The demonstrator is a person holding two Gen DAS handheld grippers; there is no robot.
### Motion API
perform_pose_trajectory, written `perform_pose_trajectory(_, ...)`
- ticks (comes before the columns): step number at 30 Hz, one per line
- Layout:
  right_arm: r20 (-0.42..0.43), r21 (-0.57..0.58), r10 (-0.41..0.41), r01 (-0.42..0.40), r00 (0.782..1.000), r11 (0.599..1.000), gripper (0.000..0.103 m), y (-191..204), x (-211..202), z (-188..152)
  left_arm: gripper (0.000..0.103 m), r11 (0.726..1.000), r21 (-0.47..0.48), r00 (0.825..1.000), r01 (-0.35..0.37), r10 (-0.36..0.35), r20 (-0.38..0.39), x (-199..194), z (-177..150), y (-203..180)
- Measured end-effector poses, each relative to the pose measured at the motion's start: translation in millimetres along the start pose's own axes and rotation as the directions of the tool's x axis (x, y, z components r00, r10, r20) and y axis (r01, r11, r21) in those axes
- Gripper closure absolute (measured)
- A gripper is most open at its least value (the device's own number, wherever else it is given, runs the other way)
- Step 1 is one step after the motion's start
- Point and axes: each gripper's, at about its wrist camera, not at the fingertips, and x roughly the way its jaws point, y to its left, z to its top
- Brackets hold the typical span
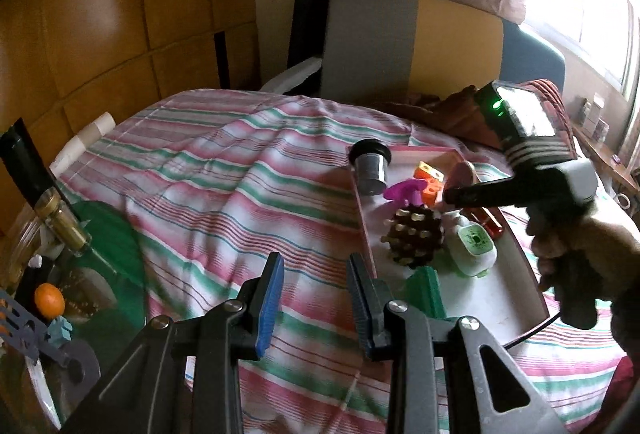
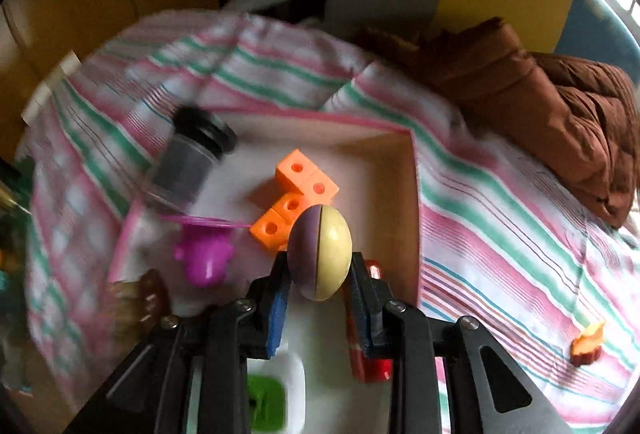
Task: Organize rigid objects
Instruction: 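Carry the purple egg with the right gripper into the tray and open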
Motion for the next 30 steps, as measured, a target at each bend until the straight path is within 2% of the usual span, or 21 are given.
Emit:
perform_pose_trajectory(3,-0.001,-0.044,-0.029,0.029,1.0,0.999,0.074,10.8,6.5,2.3,0.071,1.0,-0.004,1.0,-0.007,0.007,-0.005,2.2,-0.8,3.1)
perform_pose_trajectory(11,0.046,-0.04,0.016,-0.014,0.999,0.999,0.07,14.2,-8.1,-5.9,0.071,1.0,-0.012,1.0,-0.013,0.013,0.0,-1.8,-0.8,5.0)
perform_pose_trajectory(13,0.067,-0.035,0.02,-0.017,0.998,0.999,0.063,14.9,-15.0,-8.1,0.071,1.0,-0.011,1.0,-0.015,0.015,0.002,-3.7,-0.9,5.0)
perform_pose_trajectory(18,0.115,-0.024,0.025,-0.022,0.993,0.999,0.059,13.1,-33.3,-14.5,0.071,1.0,-0.003,1.0,-0.013,0.013,0.011,-9.7,-1.4,1.8)
perform_pose_trajectory(30,0.177,-0.003,0.023,-0.023,0.984,1.0,0.057,4.3,-66.9,-43.1,0.071,1.0,0.023,1.0,-0.001,0.0,0.028,-22.3,-2.5,-9.5)
